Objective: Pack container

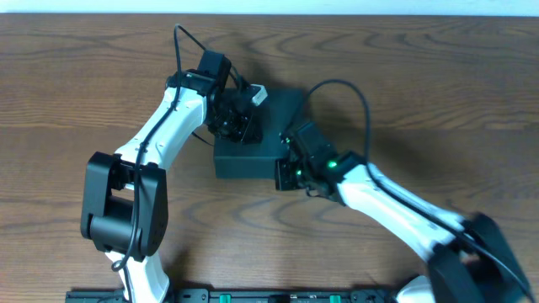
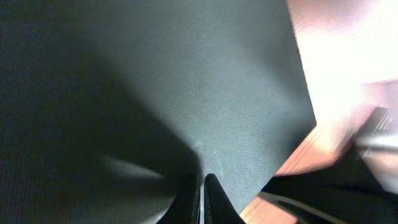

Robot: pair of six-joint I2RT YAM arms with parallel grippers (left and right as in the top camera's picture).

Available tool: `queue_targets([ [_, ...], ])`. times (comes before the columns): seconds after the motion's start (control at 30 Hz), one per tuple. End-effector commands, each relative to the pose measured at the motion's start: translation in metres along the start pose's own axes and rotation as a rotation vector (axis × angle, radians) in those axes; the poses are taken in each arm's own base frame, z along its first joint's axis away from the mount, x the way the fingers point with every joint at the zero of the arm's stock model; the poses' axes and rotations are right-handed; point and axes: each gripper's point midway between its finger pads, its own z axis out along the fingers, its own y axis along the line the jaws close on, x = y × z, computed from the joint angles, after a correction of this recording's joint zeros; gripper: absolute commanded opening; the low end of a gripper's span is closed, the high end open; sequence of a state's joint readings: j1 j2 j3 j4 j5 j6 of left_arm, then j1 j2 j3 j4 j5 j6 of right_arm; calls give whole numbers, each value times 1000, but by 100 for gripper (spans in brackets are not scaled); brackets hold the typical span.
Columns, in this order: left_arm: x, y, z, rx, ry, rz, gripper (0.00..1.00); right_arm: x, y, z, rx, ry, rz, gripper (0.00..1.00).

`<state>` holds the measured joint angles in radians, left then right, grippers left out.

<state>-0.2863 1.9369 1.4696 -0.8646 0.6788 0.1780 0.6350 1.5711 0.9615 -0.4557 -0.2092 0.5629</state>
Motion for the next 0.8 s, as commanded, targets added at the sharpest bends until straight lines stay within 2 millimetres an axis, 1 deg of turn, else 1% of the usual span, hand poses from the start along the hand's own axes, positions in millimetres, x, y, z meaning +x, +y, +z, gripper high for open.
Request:
queue_targets([
  [0.0, -24, 12, -40, -104, -102, -93, 6, -55, 16, -67, 3, -240, -98, 2],
  [0.03, -34, 6, -60, -113, -156, -80, 6, -66, 17, -86, 10, -301, -116, 2],
  [0.1, -48, -7, -96, -132, -252, -61, 6, -82, 17, -118, 15, -394, -130, 2],
  [0.13, -54, -15, -117, -153, -306, -40, 6, -89, 16, -138, 10, -442, -141, 2],
  [0.2, -58, -26, -148, -219, -393, 2, 6, -95, 13, -165, 7, -507, -160, 2],
  [0.23, -58, -30, -161, -259, -427, 19, 6, -95, 9, -175, 14, -524, -161, 2],
  [0.27, -57, -32, -169, -296, -447, 29, 6, -93, 4, -181, 23, -527, -161, 2],
  [0.3, -56, -34, -173, -320, -457, 35, 6, -88, 0, -184, 34, -518, -160, 2],
  [0.33, -54, -36, -174, -325, -456, 40, 6, -82, -4, -184, 46, -495, -159, 2],
  [0.37, -52, -41, -169, -309, -441, 40, 6, -75, -6, -182, 52, -466, -155, 2],
  [0.4, -49, -45, -160, -284, -416, 40, 6, -65, -8, -178, 52, -421, -157, 2],
  [0.43, -47, -50, -146, -256, -382, 46, 6, -56, -8, -174, 45, -379, -166, 2],
  [0.47, -41, -51, -125, -237, -328, 48, 6, -45, -10, -169, 40, -325, -168, 2],
  [0.53, -29, -46, -86, -228, -227, 37, 6, -28, -16, -163, 53, -251, -162, 1],
  [0.6, -19, -39, -57, -215, -163, -14, 6, -14, -24, -158, 75, -193, -164, 1],
  [0.7, -6, -32, -20, -137, -99, -67, 6, 9, -26, -141, 43, -106, -170, 2],
  [0.77, 3, -27, -3, -104, -70, -81, 6, 20, -26, -128, 19, -72, -175, 1],
])
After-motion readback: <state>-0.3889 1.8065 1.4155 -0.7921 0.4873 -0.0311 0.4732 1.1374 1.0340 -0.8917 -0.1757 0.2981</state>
